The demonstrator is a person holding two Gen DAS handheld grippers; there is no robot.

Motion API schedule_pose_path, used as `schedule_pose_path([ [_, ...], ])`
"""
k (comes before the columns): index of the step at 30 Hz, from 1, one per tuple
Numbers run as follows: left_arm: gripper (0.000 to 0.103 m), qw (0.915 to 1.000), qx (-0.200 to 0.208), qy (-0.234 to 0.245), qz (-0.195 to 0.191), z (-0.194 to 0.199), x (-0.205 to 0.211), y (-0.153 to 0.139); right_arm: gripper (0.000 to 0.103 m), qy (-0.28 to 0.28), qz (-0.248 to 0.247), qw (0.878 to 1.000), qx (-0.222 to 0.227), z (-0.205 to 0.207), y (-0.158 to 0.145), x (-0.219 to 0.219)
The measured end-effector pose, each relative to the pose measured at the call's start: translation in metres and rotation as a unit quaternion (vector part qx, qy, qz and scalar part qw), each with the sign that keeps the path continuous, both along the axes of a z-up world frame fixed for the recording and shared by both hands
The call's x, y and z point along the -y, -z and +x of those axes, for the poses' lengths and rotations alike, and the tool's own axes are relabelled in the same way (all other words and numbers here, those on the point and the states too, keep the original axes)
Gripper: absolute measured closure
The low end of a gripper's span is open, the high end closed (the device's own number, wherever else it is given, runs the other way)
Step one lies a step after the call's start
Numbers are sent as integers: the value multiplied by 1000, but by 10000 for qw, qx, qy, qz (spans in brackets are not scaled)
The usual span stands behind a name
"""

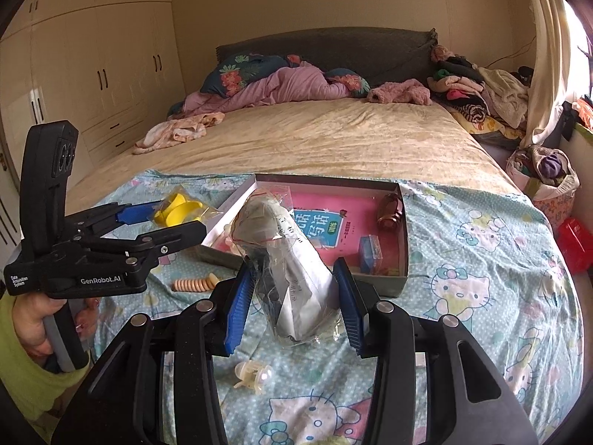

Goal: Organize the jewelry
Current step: 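Carry both bags over the grey box and lower them inside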

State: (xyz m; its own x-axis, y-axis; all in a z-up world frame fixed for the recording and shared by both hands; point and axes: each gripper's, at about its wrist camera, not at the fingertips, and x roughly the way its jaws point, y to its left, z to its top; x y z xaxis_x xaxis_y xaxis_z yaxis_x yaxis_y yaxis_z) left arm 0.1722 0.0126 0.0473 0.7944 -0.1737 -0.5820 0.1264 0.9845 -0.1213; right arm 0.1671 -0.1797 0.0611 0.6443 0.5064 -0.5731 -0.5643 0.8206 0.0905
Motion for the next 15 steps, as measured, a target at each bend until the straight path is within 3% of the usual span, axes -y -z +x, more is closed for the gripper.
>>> schedule_pose_path([
  [15,29,9998,-39,70,181,43,15,8,61,328,8,9995,-22,46,-1,6],
])
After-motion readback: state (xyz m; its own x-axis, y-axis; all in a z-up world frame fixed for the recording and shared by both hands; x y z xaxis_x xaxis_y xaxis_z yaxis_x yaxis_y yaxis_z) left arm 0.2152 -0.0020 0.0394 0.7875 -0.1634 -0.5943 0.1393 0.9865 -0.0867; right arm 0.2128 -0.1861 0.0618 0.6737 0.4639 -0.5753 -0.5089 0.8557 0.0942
